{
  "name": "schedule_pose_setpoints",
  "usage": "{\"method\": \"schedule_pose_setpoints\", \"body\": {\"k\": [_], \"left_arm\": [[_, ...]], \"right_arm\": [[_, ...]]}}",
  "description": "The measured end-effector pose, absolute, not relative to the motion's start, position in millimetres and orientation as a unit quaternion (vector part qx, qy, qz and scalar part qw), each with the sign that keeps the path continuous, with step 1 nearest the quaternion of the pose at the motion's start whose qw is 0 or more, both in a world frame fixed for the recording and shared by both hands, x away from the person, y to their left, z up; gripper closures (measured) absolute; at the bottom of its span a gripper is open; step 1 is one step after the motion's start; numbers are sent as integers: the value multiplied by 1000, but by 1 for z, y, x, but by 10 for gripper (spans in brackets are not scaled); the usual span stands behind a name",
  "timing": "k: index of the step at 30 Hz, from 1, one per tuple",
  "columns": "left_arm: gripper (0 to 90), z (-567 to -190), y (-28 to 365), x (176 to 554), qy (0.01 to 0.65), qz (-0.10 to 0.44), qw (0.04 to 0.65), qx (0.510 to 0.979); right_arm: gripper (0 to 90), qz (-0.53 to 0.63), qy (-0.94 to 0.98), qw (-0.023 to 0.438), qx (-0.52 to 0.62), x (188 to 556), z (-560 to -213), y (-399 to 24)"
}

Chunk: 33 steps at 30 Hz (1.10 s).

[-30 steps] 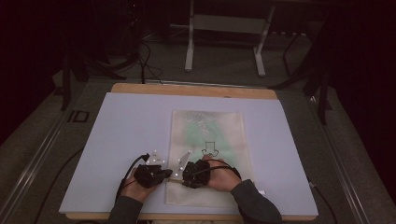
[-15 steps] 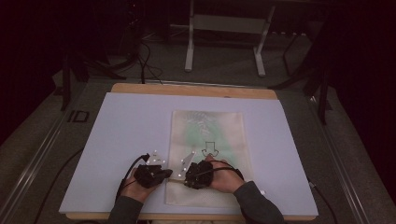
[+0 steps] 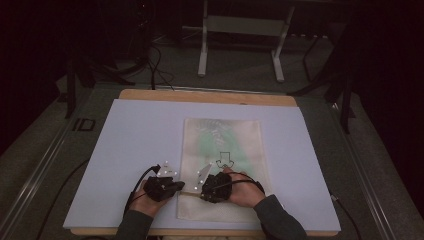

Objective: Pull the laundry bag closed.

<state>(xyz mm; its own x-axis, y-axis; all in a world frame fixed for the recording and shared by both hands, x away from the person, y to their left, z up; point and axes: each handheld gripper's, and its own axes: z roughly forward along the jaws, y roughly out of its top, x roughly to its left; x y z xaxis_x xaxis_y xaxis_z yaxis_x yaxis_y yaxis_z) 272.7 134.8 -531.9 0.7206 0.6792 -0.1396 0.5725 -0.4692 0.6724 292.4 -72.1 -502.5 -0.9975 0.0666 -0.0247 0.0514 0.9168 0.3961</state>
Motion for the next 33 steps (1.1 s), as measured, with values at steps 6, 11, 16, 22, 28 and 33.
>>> {"method": "schedule_pose_setpoints", "body": {"k": [6, 11, 16, 22, 28, 33], "left_arm": [[896, -532, 135, 273, 366, 73, 362, 854], [896, -532, 135, 273, 366, 73, 361, 855], [896, -532, 135, 273, 366, 73, 362, 854], [896, -532, 135, 273, 366, 74, 361, 855], [896, -532, 135, 273, 365, 74, 362, 855], [896, -532, 135, 273, 365, 73, 361, 855]], "right_arm": [[823, 203, 979, 18, 31, 292, -502, -75], [822, 203, 979, 20, 29, 291, -501, -75], [823, 199, 979, 21, 30, 291, -500, -78], [823, 201, 979, 21, 34, 290, -499, -84], [823, 202, 979, 25, 34, 288, -499, -84], [823, 199, 979, 21, 36, 288, -500, -88]]}}
